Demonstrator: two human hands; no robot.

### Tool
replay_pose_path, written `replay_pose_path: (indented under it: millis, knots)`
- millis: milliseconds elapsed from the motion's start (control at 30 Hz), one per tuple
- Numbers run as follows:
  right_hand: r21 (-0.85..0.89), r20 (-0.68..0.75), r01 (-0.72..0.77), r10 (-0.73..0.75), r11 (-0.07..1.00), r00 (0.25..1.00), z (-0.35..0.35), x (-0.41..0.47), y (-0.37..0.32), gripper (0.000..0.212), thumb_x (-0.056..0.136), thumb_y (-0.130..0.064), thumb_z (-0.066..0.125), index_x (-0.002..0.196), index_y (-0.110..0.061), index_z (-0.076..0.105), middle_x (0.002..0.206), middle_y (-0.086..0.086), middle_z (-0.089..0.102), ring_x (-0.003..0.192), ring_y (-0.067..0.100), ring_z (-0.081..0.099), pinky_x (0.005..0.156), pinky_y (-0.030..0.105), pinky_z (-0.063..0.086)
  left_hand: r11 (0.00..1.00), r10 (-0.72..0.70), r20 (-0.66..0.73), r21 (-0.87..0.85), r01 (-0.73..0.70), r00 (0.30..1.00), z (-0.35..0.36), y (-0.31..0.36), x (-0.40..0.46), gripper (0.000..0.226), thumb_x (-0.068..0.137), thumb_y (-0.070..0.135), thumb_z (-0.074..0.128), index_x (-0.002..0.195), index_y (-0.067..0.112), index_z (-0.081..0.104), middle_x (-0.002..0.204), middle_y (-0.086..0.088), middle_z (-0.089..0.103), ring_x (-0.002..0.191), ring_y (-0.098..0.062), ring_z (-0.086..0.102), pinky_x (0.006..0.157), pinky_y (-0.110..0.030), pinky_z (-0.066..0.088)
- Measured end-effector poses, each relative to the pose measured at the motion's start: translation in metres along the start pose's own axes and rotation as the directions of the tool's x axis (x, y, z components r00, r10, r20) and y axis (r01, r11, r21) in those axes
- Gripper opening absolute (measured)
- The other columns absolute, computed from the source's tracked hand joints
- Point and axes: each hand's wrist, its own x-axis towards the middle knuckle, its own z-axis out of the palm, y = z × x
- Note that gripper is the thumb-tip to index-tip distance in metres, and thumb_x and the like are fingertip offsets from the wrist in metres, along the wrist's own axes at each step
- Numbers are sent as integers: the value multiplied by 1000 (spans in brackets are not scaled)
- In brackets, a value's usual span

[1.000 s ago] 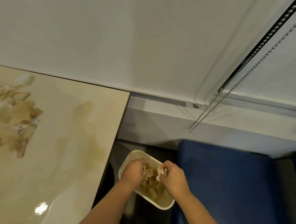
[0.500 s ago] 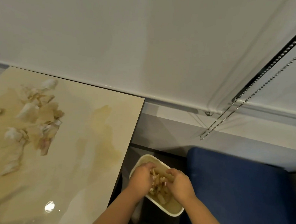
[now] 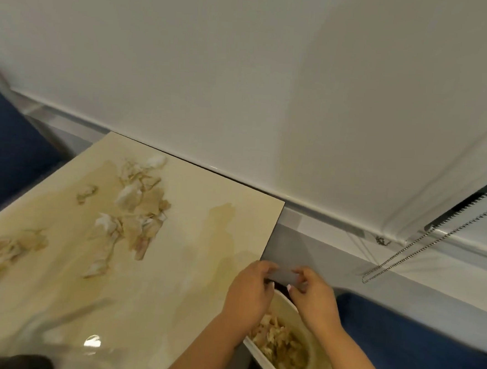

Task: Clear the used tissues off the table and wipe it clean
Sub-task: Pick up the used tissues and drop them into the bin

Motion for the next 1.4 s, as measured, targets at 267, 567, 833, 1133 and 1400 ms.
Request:
replay_pose_path:
  millis: [267,567,833,1133,1400]
  knots:
    - [-13,44,128,-128,992,991,11,18,-72,32,89,-18,61,118,-27,53,94,-12,51,75,-3,48,57,8,33,993,-86,-272,59,106,958,-81,-32,-1,34,88,11,55,116,29,57,122,14,51,109,-6,52,83,-18,43]
    - [26,105,219,-220,975,970,40,30,-112,30,87,-16,64,114,-27,56,99,-8,55,77,3,53,62,12,38,866,-314,-445,228,445,839,-146,-92,11,48,85,-2,43,125,22,53,141,-1,35,128,-23,28,76,-28,45]
    - [-14,138,261,-257,965,957,53,35,-124,30,87,-18,63,114,-28,56,97,-12,55,77,1,54,65,10,39,790,-389,-404,316,526,828,-161,-124,31,45,92,4,36,131,22,50,138,-7,38,123,-29,35,91,-32,40]
    - [-11,168,282,-276,959,946,64,42,-134,25,87,-18,63,110,-27,58,97,-12,55,76,-1,54,64,6,37,854,-368,-399,212,475,840,-168,-144,39,28,85,-3,45,103,9,62,110,-9,53,96,-25,48,77,-33,43]
    - [17,194,328,-325,945,926,72,46,-152,23,87,-18,63,107,-29,58,98,-12,56,76,-1,54,65,7,38,946,-252,-546,35,322,799,-166,-128,14,26,86,-6,43,89,7,65,92,1,55,88,-17,47,70,-28,39]
